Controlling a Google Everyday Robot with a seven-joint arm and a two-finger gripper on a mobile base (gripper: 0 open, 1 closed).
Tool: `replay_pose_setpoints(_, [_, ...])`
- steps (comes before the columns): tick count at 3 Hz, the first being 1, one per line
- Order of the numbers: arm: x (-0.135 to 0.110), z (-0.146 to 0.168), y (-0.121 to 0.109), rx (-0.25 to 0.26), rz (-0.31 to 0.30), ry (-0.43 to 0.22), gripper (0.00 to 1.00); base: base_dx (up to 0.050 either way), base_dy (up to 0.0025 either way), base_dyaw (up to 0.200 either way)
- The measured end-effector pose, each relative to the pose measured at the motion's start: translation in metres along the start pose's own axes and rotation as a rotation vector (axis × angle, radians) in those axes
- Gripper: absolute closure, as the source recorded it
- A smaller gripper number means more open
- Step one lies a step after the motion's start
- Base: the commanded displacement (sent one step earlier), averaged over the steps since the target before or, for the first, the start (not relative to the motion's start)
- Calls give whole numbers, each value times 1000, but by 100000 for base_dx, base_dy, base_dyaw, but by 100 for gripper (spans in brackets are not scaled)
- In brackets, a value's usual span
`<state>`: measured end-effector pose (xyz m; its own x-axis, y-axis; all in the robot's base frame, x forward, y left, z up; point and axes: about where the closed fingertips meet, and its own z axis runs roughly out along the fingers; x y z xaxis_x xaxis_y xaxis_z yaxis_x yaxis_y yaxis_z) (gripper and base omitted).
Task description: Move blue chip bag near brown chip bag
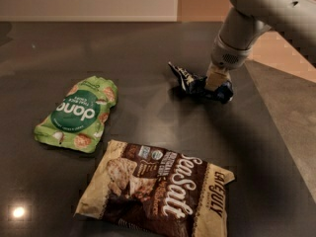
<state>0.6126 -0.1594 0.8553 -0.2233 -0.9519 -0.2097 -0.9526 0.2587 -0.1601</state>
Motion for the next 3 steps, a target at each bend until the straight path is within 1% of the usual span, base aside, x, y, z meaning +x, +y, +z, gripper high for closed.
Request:
replay_pose_setpoints(1, [-1, -8, 7, -18, 4, -30, 88, 0, 0, 0])
replay_pose_setpoints(2, [-7, -29, 20, -51, -9, -95, 100, 0, 0, 0])
replay_pose_setpoints(3, [-9, -53, 41, -90, -40, -154, 100, 0, 0, 0])
